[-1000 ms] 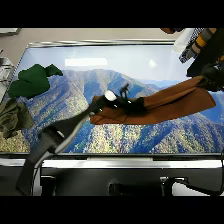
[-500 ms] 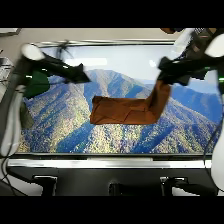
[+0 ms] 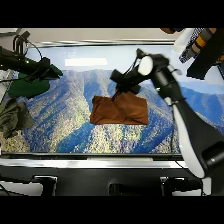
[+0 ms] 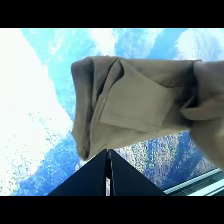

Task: Fold the clothes and pants, and hang the long-sleeved shirts on hangers.

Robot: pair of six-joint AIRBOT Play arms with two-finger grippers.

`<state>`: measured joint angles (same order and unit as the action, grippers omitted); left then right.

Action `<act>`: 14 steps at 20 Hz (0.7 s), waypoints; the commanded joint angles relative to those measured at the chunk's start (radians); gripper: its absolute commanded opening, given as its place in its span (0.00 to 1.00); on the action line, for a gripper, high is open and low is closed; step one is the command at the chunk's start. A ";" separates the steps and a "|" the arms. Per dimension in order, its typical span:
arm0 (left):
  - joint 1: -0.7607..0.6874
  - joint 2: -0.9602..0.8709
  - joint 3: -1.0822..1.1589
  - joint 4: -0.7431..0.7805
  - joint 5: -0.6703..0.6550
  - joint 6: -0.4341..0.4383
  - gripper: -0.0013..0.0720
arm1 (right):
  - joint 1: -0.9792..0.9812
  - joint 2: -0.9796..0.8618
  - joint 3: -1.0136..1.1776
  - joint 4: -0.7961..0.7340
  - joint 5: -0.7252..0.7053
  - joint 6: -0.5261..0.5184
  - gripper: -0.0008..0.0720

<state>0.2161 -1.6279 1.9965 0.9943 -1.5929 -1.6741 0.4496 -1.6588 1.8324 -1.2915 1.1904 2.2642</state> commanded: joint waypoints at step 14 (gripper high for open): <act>0.011 0.005 -0.008 0.051 -0.011 0.017 0.04 | 0.055 -0.131 0.001 0.213 -0.076 -0.162 0.46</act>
<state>0.2260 -1.6238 1.9892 1.0199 -1.6043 -1.6573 0.5037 -1.8046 1.8324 -1.1465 1.0737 2.1895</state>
